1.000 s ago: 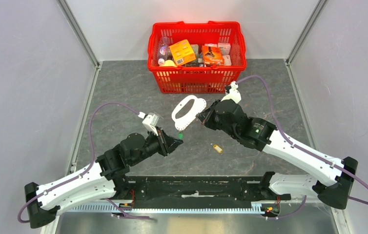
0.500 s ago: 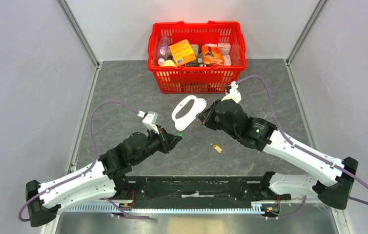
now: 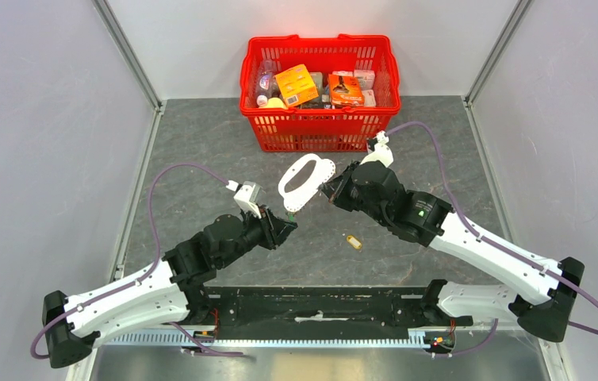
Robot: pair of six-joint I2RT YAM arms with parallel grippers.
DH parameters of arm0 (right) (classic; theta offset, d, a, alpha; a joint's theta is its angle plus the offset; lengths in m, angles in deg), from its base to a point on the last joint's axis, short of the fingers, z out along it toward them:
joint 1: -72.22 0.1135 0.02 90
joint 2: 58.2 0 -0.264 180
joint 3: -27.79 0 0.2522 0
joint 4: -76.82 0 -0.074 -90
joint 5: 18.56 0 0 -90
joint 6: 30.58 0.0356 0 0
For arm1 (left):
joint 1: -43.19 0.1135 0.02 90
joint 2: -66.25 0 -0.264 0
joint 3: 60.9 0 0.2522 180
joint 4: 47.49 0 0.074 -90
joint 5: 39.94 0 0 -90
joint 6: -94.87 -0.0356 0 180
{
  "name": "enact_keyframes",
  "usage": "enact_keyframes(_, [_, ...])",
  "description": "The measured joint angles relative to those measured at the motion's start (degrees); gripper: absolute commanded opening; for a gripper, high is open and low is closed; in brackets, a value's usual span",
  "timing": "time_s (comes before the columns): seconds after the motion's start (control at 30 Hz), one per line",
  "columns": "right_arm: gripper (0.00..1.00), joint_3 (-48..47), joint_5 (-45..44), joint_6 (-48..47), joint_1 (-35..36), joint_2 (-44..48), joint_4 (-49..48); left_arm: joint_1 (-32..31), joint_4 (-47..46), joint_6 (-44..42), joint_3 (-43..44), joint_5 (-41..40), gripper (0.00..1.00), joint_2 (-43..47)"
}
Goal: Put the keys on the keyring
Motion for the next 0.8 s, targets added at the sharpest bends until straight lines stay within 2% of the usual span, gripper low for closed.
enact_keyframes(0.8, [0.00, -0.1, 0.7, 0.0, 0.0, 1.0, 0.0, 0.0, 0.0, -1.7, 0.4, -1.5, 0.33, 1.1])
